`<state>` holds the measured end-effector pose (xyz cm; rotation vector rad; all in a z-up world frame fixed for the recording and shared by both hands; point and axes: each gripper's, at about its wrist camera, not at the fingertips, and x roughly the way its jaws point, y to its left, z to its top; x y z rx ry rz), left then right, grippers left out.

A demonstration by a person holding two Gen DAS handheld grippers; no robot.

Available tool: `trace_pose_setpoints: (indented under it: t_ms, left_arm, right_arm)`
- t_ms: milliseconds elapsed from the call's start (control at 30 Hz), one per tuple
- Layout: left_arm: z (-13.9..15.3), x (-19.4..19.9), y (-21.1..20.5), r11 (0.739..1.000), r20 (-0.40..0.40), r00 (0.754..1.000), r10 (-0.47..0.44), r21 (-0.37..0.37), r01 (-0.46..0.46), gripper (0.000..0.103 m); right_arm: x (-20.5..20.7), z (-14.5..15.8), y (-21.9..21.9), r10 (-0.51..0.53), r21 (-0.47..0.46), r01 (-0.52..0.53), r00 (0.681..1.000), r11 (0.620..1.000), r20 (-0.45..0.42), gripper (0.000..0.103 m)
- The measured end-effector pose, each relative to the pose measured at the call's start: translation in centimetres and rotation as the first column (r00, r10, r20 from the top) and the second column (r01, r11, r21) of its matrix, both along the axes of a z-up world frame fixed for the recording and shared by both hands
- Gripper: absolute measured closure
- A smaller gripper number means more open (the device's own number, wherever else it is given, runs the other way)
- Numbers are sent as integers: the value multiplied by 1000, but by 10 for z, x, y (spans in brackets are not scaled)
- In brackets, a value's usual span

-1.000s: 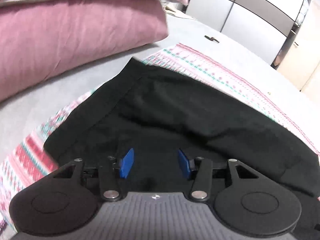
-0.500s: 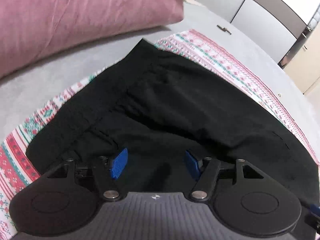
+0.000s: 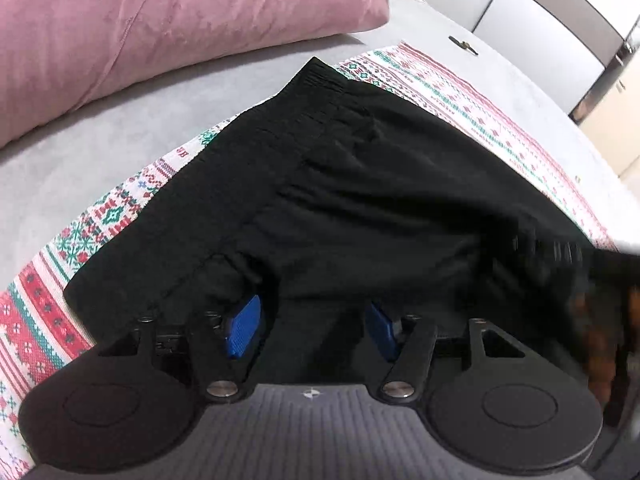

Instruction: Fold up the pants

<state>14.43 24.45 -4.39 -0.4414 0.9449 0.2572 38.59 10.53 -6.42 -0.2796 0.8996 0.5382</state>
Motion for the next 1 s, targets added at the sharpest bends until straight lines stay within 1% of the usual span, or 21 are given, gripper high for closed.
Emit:
trace_pose_setpoints:
  t_ms: [33,100,200,300,367,433,467,500,533,567,600,667,700,733,800,833,867,900,933,967,1000]
  left_arm:
    - [0,1,1,1000,-3,1000,-2,4,2,16]
    - [0,1,2,1000,-6,1000,0,4,0,16]
    - [0,2,5,1000,-10,1000,7,-11,-8,16]
    - [2,2,6,1000,-14,1000,7,-7,-7,16]
    - [3,1,7,1000,-18,1000,13,-1,-13,16]
    - [2,1,10,1000,-21,999,27,-3,-27,16]
    - [1,-1,11,999,-22,999,35,-2,-35,17]
    - [2,-4,11,999,-24,999,41,2,-41,17]
    - [2,-6,9,999,-27,998,48,11,-47,17]
    - [2,-7,8,999,-32,998,52,17,-51,17]
    - [2,-9,8,998,-35,998,58,22,-57,17]
    - [2,-14,8,998,-34,997,66,28,-65,18]
    - [1,-17,8,997,-33,997,68,31,-67,19]
    - [1,-19,8,997,-32,997,72,34,-71,20]
    - [1,-23,8,997,-31,997,74,39,-73,22]
    - [1,-24,8,996,-31,997,76,38,-75,22]
    - [2,-25,10,996,-31,996,81,32,-80,22]
    - [2,-25,12,996,-31,996,88,22,-87,23]
    - [3,-25,14,995,-32,995,95,12,-95,23]
    - [5,-26,16,995,-32,994,104,4,-104,24]
    - [6,-27,19,994,-30,993,111,-2,-111,24]
  right_arm:
    - [14,-6,-7,-35,22,35,999,999,-9,3]
    - [36,-12,-8,-98,56,101,993,993,-60,2]
    - [43,-16,-13,-121,92,126,991,988,-55,1]
    - [40,-15,-8,-97,66,99,995,993,-28,1]
    - [31,-5,-11,-76,88,82,994,993,-73,0]
    - [21,8,-17,54,168,-27,986,985,-157,0]
    - [14,16,-23,94,205,-61,983,977,-158,0]
    - [11,22,-29,91,223,-59,987,973,-133,0]
    - [12,26,-34,54,229,-28,993,973,-108,0]
    - [15,27,-39,17,237,10,994,972,-111,0]
    - [18,25,-43,6,237,26,991,971,-133,0]
    - [20,15,-42,17,197,18,985,980,-173,0]
    - [16,13,-40,27,179,1,988,984,-151,0]
    - [9,15,-40,44,186,-20,991,982,-123,0]
    - [5,18,-37,65,251,-40,994,967,-90,0]
    - [5,19,-37,61,281,-32,994,959,-96,0]
    - [5,16,-37,49,287,-15,993,958,-111,0]
    - [7,9,-31,38,249,-4,991,969,-131,0]
    - [9,-2,-21,36,157,-12,988,987,-152,0]
    - [7,-8,-12,51,84,-40,990,996,-129,0]
    - [0,-8,-4,78,22,-76,994,997,-74,0]
